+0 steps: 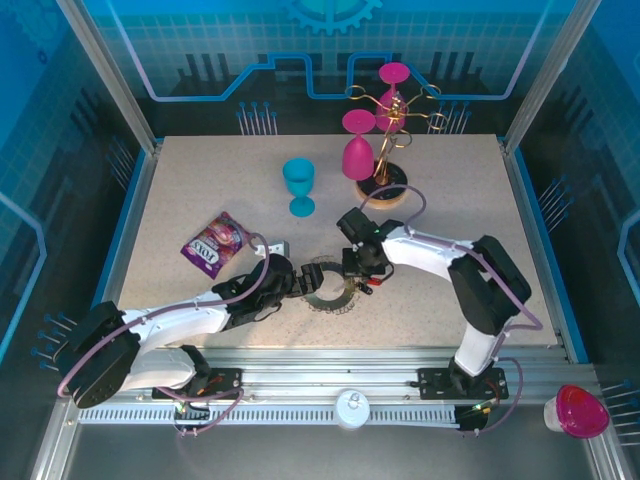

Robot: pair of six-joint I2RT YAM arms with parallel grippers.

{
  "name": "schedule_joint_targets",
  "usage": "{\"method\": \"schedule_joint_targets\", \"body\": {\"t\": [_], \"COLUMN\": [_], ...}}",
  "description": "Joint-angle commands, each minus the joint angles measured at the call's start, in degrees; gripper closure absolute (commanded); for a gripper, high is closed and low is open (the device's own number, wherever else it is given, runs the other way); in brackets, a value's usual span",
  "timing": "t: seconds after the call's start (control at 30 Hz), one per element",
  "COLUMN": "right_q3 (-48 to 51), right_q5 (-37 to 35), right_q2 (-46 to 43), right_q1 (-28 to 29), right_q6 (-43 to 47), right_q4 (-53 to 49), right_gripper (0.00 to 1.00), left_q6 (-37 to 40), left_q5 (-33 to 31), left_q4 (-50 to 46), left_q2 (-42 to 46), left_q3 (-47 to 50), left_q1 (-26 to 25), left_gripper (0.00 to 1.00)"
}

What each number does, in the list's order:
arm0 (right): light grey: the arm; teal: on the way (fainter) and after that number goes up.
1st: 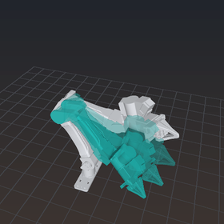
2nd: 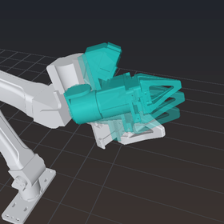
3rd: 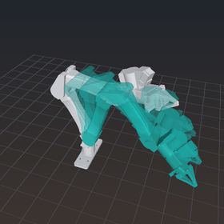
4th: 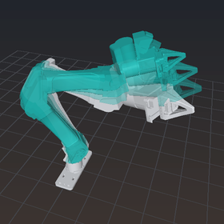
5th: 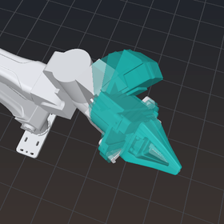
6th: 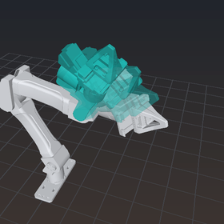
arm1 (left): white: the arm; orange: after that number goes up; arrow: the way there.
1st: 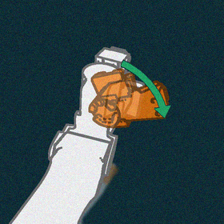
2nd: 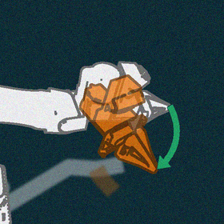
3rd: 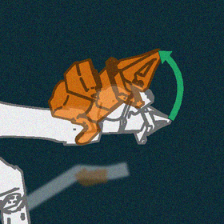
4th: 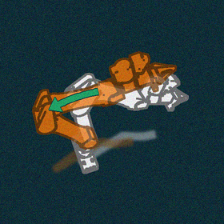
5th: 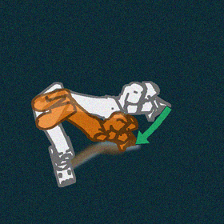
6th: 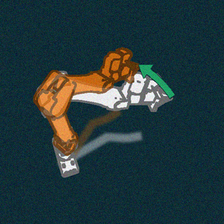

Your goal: Put the keys on the keyring

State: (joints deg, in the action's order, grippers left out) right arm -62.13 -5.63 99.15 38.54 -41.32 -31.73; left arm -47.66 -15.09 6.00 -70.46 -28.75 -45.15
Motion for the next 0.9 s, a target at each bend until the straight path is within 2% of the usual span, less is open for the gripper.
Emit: {"method": "schedule_joint_targets", "body": {"t": [0.0, 0.3, 0.37, 0.4, 0.6, 0.87], "right_q3": [4.1, 5.2, 4.7, 4.9, 3.9, -1.3], "right_q5": [-1.6, 0.4, 1.0, 1.8, 3.7, 4.0], "right_q2": [-4.7, -7.1, -7.0, -6.8, -4.1, -0.9], "right_q1": [-0.8, -3.2, -3.2, -3.2, -1.6, -0.4], "right_q6": [1.8, 2.2, 1.3, 0.6, -1.2, -0.9], "right_q4": [-3.2, -1.7, -1.0, -0.4, 1.7, 2.4], "right_gripper": [1.0, 1.0, 0.83, 0.81, 0.72, 0.71], "left_q6": [1.2, -0.3, -0.3, -0.3, -0.4, -1.5], "left_q5": [0.9, -0.3, -0.8, -1.0, -1.9, -3.7], "left_q4": [0.5, -1.5, -2.5, -3.1, -4.6, -7.9], "left_q2": [1.1, 3.1, 3.5, 3.7, 4.5, 4.3], "left_q3": [0.5, 1.0, 0.7, 0.5, 0.5, -0.8], "left_q1": [-0.3, -0.3, -0.3, -0.3, -0.3, -0.2], "left_gripper": [0.01, 0.01, 0.01, 0.01, 0.01, 0.01]}}
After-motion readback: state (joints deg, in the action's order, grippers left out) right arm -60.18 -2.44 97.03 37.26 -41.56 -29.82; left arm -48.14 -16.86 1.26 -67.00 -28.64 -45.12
